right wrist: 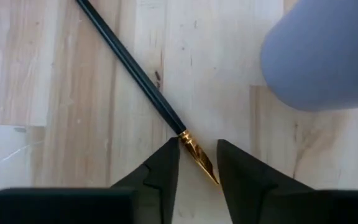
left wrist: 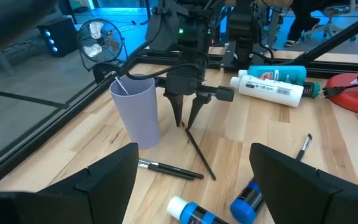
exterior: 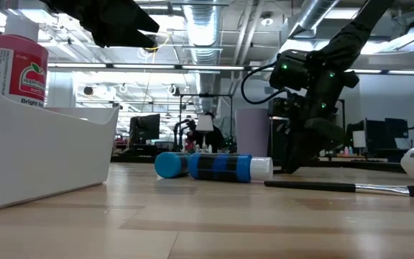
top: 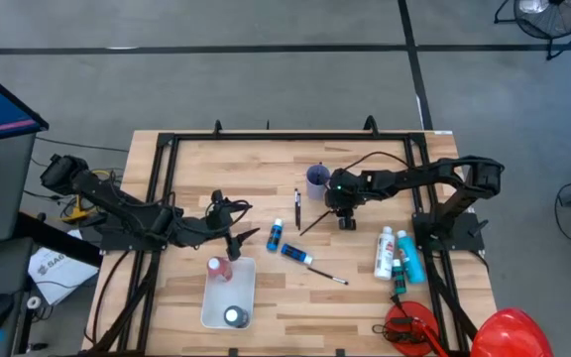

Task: Pick & Place Paint Supplies
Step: Put the gold paint brush into the violet cup

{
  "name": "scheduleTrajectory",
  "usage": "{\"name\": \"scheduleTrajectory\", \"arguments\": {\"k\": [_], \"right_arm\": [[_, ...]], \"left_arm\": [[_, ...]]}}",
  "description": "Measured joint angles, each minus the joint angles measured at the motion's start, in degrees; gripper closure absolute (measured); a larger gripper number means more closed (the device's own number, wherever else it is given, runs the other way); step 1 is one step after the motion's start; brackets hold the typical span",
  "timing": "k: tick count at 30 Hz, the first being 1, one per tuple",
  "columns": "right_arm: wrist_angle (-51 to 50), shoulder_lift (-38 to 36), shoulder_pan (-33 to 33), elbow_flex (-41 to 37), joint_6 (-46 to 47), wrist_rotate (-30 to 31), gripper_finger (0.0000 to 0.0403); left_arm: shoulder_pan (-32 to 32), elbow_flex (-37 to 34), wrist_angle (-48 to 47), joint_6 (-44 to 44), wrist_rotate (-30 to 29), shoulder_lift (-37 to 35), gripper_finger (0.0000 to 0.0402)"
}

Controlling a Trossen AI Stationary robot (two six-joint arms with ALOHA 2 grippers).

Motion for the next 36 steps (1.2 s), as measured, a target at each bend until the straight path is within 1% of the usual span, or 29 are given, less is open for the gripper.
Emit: {"name": "scheduleTrajectory", "arguments": {"k": [4, 8, 9, 14, 17, 21, 24, 27, 31, 36], "right_arm": [[-1.3, 0.0, 0.0, 0.2, 1.5, 0.3, 0.0335], [-1.8, 0.0, 0.2, 0.2, 5.2, 1.0, 0.0385], [-1.8, 0.0, 0.6, 0.2, 5.7, 1.0, 0.0392], [-3.3, 0.0, 3.0, 1.4, 8.7, 2.5, 0.0390], [-7.0, 0.5, 5.2, 3.7, 10.2, 3.7, 0.0399], [-12.9, 0.9, 8.2, 7.6, 12.5, 3.9, 0.0399], [-17.9, 1.1, 10.2, 10.5, 13.9, 2.2, 0.0401], [-19.2, 1.0, 12.1, 13.5, 15.3, 1.8, 0.0401], [-20.6, 1.0, 14.4, 16.8, 17.1, 2.4, 0.0402], [-23.8, 0.9, 16.5, 21.0, 20.7, 2.5, 0.0402]], "left_arm": [[0.0, 0.0, 0.1, 0.0, 0.1, 0.0, 0.0101], [0.0, 0.0, 0.3, 0.0, 1.7, 0.0, 0.0101], [0.0, 0.0, 0.3, 0.0, 2.3, 0.0, 0.0101], [0.0, 0.0, 0.5, 0.0, 4.3, 0.0, 0.0101], [0.4, 0.0, 0.6, 0.2, 6.0, 0.0, 0.0101], [1.9, 0.0, 0.7, 0.5, 8.6, 1.2, 0.0101], [3.9, 0.0, 1.2, 1.5, 12.4, 4.2, 0.0101], [6.9, 0.0, 2.8, 2.1, 18.5, 8.0, 0.0101], [10.7, 0.0, 7.9, 4.4, 26.3, 13.1, 0.0101], [12.9, 0.0, 11.5, 8.0, 27.2, 16.6, 0.0101]]}}
